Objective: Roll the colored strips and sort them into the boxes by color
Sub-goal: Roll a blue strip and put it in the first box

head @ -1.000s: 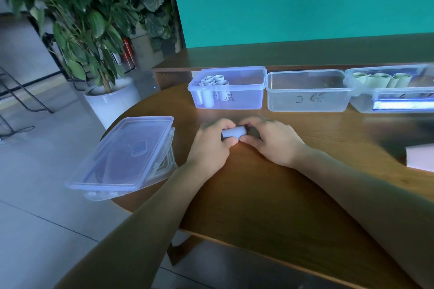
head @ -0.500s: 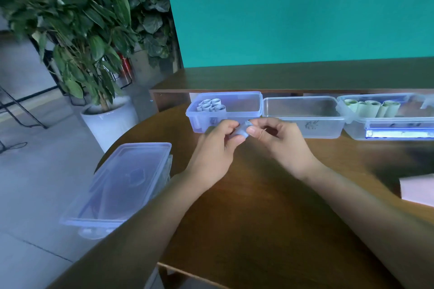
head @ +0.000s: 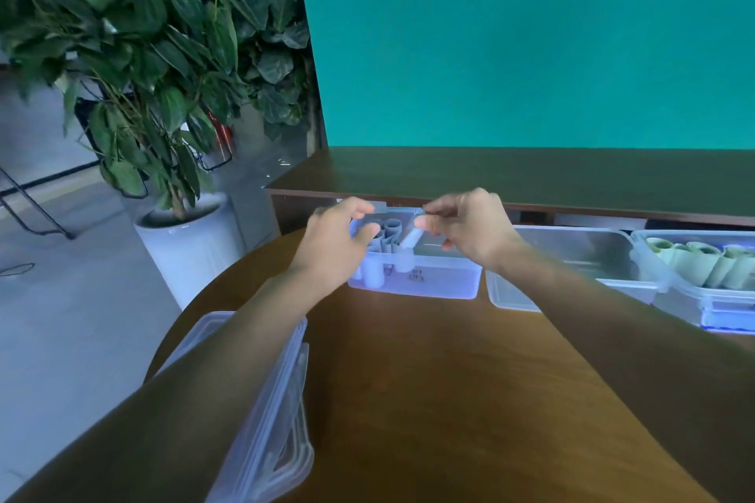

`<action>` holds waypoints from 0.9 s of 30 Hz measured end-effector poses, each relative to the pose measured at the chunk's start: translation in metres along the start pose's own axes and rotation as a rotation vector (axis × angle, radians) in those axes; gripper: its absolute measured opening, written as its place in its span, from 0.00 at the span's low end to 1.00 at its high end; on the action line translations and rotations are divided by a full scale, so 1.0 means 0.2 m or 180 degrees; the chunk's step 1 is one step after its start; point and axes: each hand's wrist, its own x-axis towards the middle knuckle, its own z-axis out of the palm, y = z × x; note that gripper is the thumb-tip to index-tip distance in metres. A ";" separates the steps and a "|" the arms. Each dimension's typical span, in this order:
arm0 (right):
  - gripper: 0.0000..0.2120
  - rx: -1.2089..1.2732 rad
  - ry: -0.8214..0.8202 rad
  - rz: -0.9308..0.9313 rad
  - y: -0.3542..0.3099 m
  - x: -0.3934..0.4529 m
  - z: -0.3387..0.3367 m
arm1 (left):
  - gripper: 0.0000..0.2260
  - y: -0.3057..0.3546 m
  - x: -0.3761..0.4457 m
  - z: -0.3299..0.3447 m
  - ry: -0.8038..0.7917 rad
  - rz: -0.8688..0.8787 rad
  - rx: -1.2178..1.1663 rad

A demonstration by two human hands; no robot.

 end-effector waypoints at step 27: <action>0.06 -0.0504 -0.0929 0.0540 0.04 0.18 0.15 | 0.16 -0.22 0.13 0.19 -0.0184 -0.0404 0.0079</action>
